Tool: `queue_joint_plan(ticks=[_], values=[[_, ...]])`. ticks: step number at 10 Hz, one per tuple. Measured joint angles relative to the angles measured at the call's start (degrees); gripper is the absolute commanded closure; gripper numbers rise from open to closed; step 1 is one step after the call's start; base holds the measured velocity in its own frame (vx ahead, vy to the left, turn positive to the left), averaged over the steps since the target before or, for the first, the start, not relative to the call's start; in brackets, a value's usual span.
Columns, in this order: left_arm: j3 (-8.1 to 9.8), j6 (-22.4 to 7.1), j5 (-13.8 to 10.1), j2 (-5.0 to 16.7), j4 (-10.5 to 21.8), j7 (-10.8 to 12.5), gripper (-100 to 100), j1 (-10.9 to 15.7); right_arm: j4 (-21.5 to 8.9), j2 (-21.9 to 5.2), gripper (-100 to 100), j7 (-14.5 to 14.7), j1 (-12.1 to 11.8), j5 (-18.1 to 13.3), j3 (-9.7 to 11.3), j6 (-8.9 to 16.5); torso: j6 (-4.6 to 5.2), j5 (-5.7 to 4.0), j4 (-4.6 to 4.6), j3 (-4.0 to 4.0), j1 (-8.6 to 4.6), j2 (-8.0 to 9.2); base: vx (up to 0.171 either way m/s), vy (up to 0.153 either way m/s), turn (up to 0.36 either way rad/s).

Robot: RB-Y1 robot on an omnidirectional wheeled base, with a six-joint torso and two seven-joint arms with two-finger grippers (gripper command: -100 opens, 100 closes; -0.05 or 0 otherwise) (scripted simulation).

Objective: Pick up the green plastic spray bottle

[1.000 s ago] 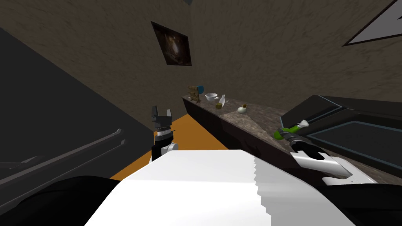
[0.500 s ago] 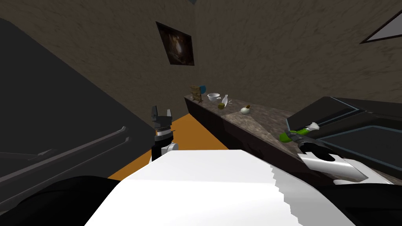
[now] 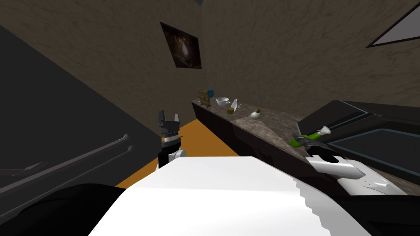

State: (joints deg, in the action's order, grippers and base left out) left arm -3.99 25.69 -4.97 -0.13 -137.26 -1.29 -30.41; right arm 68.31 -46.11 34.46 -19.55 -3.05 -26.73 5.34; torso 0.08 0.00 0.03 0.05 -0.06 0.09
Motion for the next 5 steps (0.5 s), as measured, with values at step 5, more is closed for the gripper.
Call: queue_joint_plan(ticks=[5], values=[[0.00,0.00,0.00,0.00,0.00,0.00,0,0.00,-6.89,-2.91,-100,-1.96,4.67,-0.59,3.82,-3.96,0.00,0.01,0.00,0.00,0.02,-0.01,0.012,0.019,-0.033]])
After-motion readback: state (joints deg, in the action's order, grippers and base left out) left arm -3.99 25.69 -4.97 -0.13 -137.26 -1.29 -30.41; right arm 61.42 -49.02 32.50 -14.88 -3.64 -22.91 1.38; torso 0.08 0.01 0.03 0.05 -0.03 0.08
